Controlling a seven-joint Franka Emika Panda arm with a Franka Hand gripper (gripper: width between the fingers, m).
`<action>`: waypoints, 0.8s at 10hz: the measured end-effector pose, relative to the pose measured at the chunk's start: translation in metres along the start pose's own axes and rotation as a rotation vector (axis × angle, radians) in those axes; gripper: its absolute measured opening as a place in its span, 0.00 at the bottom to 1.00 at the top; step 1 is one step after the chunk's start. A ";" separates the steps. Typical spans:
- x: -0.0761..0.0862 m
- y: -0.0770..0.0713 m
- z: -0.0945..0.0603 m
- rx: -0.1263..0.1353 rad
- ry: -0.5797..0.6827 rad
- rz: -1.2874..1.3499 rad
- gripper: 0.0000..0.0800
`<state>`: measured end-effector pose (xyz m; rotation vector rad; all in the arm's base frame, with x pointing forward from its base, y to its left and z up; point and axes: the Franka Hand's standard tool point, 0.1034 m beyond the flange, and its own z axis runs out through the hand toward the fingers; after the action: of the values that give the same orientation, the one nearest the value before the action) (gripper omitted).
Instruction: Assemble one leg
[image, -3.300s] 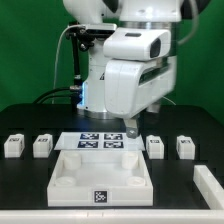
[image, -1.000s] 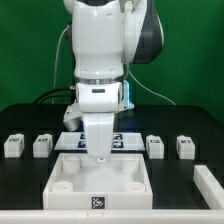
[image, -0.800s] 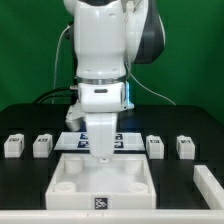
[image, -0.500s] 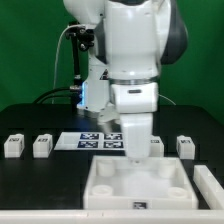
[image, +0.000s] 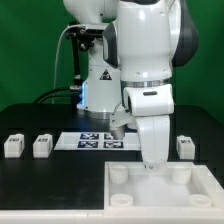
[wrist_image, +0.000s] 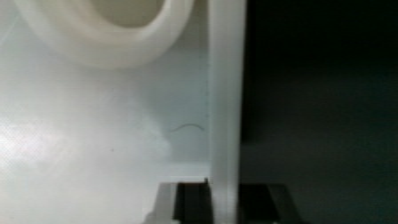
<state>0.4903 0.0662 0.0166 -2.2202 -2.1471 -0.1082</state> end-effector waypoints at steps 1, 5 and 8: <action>0.000 0.000 0.000 0.003 -0.001 0.002 0.07; -0.001 0.000 0.000 0.004 -0.001 0.004 0.42; -0.002 0.000 0.000 0.004 -0.001 0.005 0.79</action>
Offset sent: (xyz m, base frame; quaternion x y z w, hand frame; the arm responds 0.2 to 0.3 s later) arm 0.0000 0.0000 0.0000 0.0000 0.0000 0.0000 1.0000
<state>0.4900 0.0644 0.0161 -2.2237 -2.1410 -0.1024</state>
